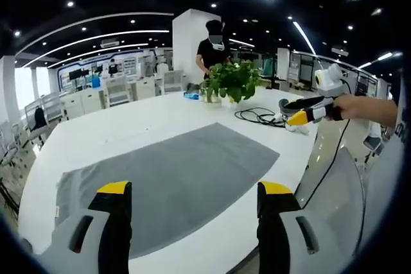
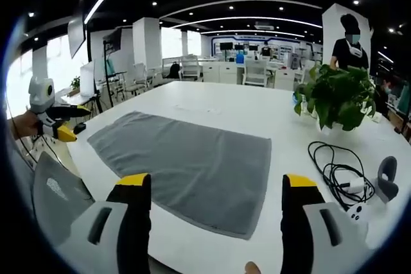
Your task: Fold the towel on the table until its edges align and the towel forms a compact rectangular stack.
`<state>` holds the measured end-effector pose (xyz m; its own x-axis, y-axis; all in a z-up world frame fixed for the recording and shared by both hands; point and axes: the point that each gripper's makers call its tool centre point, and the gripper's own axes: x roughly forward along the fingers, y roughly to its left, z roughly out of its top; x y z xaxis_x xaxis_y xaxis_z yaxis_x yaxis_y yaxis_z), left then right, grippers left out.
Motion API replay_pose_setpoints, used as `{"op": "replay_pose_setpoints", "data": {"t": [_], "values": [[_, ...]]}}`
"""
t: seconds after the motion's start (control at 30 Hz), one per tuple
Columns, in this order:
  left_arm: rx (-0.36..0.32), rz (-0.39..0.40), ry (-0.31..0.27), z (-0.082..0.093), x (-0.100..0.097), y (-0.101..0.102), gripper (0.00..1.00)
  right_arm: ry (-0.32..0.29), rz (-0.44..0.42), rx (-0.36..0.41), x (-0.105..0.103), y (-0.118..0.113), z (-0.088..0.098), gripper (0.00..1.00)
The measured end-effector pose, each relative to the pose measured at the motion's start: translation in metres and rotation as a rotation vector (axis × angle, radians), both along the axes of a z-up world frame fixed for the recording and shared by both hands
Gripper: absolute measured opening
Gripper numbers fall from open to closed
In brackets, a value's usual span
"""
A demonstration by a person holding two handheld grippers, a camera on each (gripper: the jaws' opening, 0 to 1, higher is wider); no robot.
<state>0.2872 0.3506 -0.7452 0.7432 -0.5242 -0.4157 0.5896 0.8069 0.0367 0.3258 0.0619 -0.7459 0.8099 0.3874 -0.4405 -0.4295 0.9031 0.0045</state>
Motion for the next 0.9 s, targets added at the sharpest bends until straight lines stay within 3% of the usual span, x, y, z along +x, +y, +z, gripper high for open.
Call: {"op": "replay_pose_setpoints", "data": {"t": [0.3, 0.47, 0.9], "values": [[0.017, -0.048, -0.011, 0.003, 0.006, -0.012, 0.83, -0.021, -0.004, -0.025, 0.006, -0.016, 0.014, 0.83], [-0.016, -0.075, -0.014, 0.010, 0.011, -0.020, 0.83, -0.028, 0.000, -0.018, 0.006, -0.019, 0.018, 0.83], [-0.004, -0.188, -0.010, 0.013, 0.020, -0.052, 0.83, -0.045, 0.002, -0.026, 0.012, -0.038, 0.028, 0.80]]}}
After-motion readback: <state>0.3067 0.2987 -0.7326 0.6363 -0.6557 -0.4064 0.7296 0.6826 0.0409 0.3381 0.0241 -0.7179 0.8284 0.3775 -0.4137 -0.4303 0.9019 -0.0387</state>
